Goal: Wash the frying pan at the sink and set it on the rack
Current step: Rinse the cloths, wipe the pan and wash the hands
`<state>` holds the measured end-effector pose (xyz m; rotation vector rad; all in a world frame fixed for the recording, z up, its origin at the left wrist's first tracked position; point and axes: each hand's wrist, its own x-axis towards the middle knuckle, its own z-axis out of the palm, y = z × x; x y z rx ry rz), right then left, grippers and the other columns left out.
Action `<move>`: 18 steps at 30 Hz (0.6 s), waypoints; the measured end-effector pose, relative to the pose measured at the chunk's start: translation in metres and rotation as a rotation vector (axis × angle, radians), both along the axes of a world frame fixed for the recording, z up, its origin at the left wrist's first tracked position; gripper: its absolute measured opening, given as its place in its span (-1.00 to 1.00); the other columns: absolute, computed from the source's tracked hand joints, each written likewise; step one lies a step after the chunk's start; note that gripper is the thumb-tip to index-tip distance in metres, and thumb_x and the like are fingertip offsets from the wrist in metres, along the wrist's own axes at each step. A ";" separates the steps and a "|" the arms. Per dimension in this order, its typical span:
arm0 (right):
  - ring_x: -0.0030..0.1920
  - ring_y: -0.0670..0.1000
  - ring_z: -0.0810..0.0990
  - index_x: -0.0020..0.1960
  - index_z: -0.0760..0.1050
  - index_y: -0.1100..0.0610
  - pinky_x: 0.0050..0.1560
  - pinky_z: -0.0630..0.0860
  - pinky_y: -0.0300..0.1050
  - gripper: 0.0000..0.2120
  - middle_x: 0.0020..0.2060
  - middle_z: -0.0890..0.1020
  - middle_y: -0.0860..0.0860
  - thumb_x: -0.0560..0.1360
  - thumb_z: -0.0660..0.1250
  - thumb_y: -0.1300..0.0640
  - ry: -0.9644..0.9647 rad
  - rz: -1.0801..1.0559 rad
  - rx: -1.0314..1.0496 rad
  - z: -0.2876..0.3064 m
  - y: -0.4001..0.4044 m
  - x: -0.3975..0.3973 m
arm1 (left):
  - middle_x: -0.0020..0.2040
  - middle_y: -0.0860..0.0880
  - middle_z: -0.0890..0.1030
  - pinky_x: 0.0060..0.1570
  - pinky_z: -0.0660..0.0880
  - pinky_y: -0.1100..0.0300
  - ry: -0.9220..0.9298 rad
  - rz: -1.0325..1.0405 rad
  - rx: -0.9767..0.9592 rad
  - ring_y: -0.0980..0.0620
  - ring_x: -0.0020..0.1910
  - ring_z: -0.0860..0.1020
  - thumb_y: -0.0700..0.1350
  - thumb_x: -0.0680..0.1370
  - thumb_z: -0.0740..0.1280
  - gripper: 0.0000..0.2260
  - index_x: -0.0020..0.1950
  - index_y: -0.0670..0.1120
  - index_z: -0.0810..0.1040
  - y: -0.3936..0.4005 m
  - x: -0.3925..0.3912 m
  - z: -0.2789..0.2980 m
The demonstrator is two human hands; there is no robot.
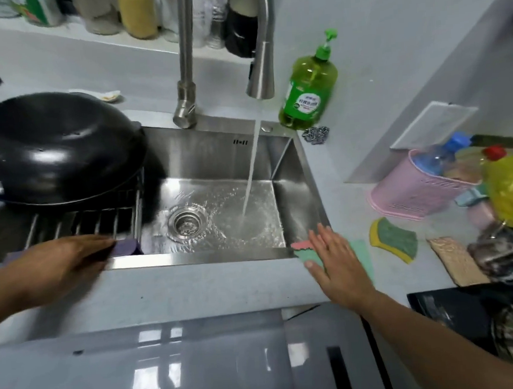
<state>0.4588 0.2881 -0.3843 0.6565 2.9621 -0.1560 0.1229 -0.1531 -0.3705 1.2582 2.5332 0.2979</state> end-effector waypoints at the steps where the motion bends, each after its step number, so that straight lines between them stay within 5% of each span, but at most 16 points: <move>1: 0.62 0.05 0.01 0.63 0.08 0.04 0.58 0.00 0.09 -0.28 0.62 0.05 0.03 0.60 -0.22 -0.33 0.024 -0.018 0.011 -0.003 0.000 0.000 | 0.31 0.13 0.59 0.11 0.51 0.14 0.001 -0.001 -0.043 0.02 0.20 0.61 0.16 0.54 0.35 -0.59 0.39 0.16 0.53 0.009 0.006 0.015; 4: 0.61 0.09 0.07 0.61 0.12 0.11 0.56 0.00 0.14 -0.30 0.61 0.10 0.09 0.62 -0.23 -0.26 0.080 0.035 0.004 -0.008 -0.034 -0.010 | 0.19 0.11 0.65 0.03 0.51 0.16 -0.039 0.006 -0.187 0.00 0.08 0.63 0.03 0.62 0.31 -0.76 0.27 0.12 0.59 0.024 0.014 0.049; 8: 0.63 0.00 -0.09 0.63 0.07 0.09 0.55 0.04 0.20 -0.40 0.63 0.05 0.04 0.66 -0.02 -0.14 0.084 0.437 -0.092 -0.007 -0.123 -0.054 | 0.01 0.04 0.67 -0.03 0.54 0.10 -0.070 0.006 -0.237 0.00 -0.06 0.61 -0.08 0.59 0.27 -0.84 0.09 -0.03 0.60 0.030 0.015 0.062; 13: 0.59 -0.07 -0.32 0.65 -0.12 -0.01 0.55 -0.28 0.08 -0.38 0.62 -0.20 -0.06 0.66 -0.08 -0.19 0.043 0.743 -0.175 0.007 -0.229 -0.130 | 0.31 0.04 0.59 0.25 0.48 0.09 -0.010 0.052 -0.101 -0.04 0.27 0.56 -0.21 0.59 0.23 -0.64 0.34 0.03 0.57 0.007 0.006 0.079; 18: 0.61 -0.02 -0.23 0.64 -0.05 0.06 0.56 -0.21 0.11 -0.37 0.63 -0.11 0.02 0.66 -0.04 -0.17 0.051 0.921 -0.152 0.003 -0.311 -0.200 | 0.33 0.07 0.57 0.26 0.45 0.20 0.071 0.058 0.052 0.04 0.29 0.52 -0.22 0.61 0.24 -0.63 0.39 0.02 0.54 -0.046 -0.033 0.093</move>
